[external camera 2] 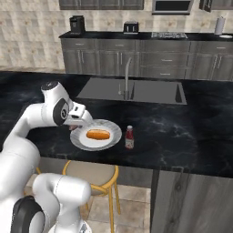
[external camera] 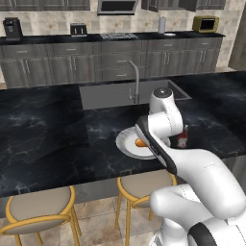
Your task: Move the hot dog bun to the plate on the dining table and place the condiment next to that plate. Then navigate to the fridge and take the sausage and place it on the plate as well.
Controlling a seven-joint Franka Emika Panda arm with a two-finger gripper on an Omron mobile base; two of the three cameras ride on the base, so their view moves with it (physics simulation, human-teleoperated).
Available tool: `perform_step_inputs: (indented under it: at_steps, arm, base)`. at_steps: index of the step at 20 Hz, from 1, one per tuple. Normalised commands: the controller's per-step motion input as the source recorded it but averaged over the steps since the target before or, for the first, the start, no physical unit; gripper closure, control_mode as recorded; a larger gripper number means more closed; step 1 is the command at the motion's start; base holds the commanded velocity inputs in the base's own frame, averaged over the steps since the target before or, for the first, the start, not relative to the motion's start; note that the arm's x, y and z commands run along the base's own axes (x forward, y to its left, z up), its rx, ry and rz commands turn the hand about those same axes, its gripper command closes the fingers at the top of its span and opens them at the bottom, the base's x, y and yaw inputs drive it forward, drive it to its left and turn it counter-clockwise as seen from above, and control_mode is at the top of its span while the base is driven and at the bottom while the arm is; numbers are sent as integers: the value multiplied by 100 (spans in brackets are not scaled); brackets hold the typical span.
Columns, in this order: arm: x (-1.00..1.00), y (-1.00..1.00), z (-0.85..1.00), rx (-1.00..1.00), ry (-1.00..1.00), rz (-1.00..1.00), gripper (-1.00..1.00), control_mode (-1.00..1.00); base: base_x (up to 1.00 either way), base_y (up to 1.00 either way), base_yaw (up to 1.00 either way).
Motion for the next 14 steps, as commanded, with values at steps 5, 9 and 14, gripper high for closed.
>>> perform_step_inputs:
  at_steps: [5,9,14]
  arm:
    - [24,0,-27,0,4,0,100,-100]
    - [34,0,-26,0,6,0,100,-100]
    - [30,0,-23,0,3,0,100,-100]
  base:
    - [0,0,0]
    - [0,0,0]
    - [0,0,0]
